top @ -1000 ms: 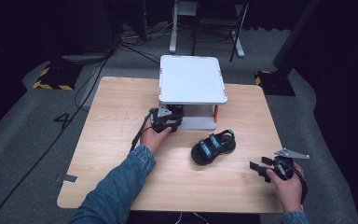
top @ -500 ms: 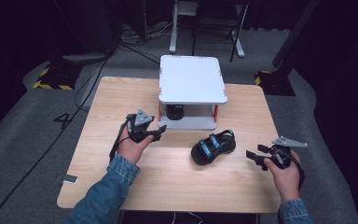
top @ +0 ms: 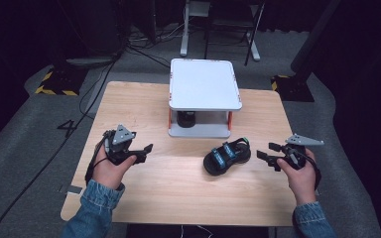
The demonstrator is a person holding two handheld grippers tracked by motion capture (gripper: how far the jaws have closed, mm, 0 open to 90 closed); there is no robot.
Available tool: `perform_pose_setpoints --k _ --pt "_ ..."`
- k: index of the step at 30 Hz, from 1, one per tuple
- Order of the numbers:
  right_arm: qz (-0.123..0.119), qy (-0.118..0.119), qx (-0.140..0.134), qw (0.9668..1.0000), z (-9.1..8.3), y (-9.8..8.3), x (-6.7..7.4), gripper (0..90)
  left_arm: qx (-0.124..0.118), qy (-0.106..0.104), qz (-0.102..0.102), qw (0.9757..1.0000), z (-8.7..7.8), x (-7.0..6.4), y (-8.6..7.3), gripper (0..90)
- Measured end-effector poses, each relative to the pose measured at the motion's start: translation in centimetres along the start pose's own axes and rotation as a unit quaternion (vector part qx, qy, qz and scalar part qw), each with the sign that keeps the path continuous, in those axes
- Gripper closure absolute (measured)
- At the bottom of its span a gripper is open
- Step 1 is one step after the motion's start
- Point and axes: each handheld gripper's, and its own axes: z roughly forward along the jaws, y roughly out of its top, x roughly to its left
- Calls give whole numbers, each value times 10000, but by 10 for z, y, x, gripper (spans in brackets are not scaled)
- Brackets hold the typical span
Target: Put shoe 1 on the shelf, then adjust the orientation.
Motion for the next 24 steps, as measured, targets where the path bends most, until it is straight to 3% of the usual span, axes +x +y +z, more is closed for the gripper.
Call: perform_pose_setpoints --k 6,9,14,16,17,20,24 --pt "-180 127 -37 9998 4 12 8 289 130 120 -13 9998 2 6 -8 256" --pt "-375 147 -18 9992 3 29 10 301 130 191 -104 9997 -3 9 -14 255" --pt "-482 112 -157 9987 -2 50 8 350 165 313 -204 9992 -9 15 -19 255" --pt "-631 157 -189 9977 6 54 12 352 165 375 -242 9989 -11 17 -21 255" --pt "-829 144 -273 9961 12 54 14 329 181 375 -223 9989 -12 17 -22 255" --pt "-1171 178 4 9930 31 49 21 314 217 378 -234 9988 -12 18 -24 254" --pt "-1437 117 262 9892 46 45 20 516 264 370 -249 9987 -11 18 -28 253"
